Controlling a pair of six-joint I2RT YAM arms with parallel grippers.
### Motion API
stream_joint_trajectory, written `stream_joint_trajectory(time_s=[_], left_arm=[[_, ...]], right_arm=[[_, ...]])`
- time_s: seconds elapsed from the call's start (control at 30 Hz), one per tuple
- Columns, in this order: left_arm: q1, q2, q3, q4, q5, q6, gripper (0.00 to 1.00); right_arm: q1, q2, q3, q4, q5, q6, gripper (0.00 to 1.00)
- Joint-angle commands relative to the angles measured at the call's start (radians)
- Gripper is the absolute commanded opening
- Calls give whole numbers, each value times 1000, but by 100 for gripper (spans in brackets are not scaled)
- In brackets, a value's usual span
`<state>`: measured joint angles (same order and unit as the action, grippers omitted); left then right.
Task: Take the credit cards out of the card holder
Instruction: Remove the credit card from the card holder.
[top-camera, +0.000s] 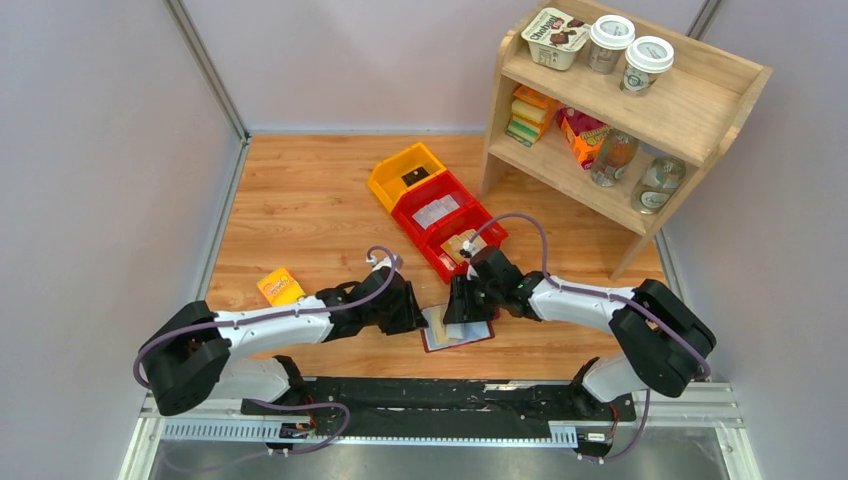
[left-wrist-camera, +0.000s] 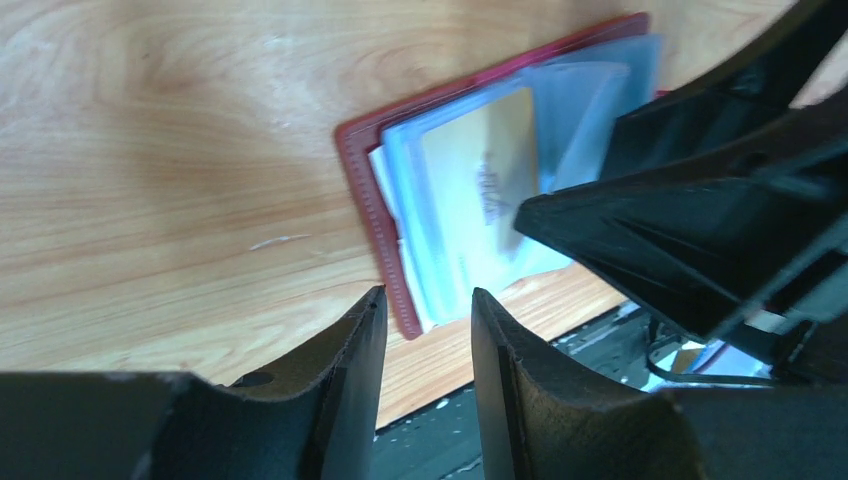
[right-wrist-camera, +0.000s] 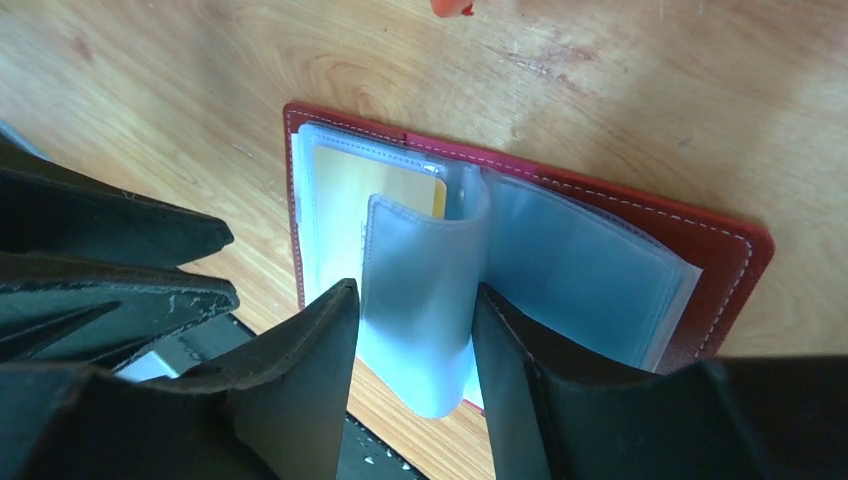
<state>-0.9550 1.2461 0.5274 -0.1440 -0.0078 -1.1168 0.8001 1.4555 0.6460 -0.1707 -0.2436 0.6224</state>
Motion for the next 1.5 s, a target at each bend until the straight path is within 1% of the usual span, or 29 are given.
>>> stream_joint_trajectory(time_s=[0.0, 0.1, 0.23, 0.37, 0.53, 0.67, 0.73, 0.83, 0.97, 1.03, 1.17, 1.23, 1.27, 1.33, 1.4, 1.47], left_arm=[[-11, -19, 82, -11, -4, 35, 44], [-13, 16, 120, -11, -9, 49, 44], [-16, 103, 163, 18, 2, 72, 43], [-19, 209, 204, 27, 29, 97, 33], [-31, 282, 195, 3, 29, 100, 27], [-37, 323, 180, -31, 19, 107, 25], [-39, 342, 171, -35, 20, 107, 25], [-41, 345, 157, -31, 22, 103, 23], [-41, 334, 148, -31, 17, 106, 23], [-42, 329, 151, -31, 15, 109, 23], [-44, 319, 160, -28, 12, 118, 23], [-44, 311, 157, -22, 12, 120, 23], [-44, 300, 157, -17, 11, 118, 23], [-45, 270, 149, -2, 11, 115, 23], [-48, 225, 134, 15, -32, 112, 24], [-47, 170, 126, 15, -61, 117, 25]], right_arm=[[-47, -6, -71, 137, -131, 36, 51], [-81, -1, -97, 162, -161, 60, 49], [-98, 0, -108, 191, -169, 71, 43], [-98, -1, -98, 175, -152, 74, 40], [-98, -36, -72, 56, -94, 68, 38], [-96, -70, -48, -28, -48, 57, 38], [-95, -86, -28, -81, -10, 48, 38], [-95, -112, 9, -205, 85, 22, 40], [-95, -155, 50, -346, 243, -13, 42], [-95, -173, 67, -410, 357, -32, 43], [-95, -245, 86, -492, 498, -43, 44], [-95, -315, 86, -469, 472, -64, 45], [-95, -355, 77, -436, 427, -76, 47], [-95, -418, 58, -351, 295, -107, 51], [-95, -449, 35, -262, 138, -113, 51], [-96, -445, 8, -173, 37, -96, 52]])
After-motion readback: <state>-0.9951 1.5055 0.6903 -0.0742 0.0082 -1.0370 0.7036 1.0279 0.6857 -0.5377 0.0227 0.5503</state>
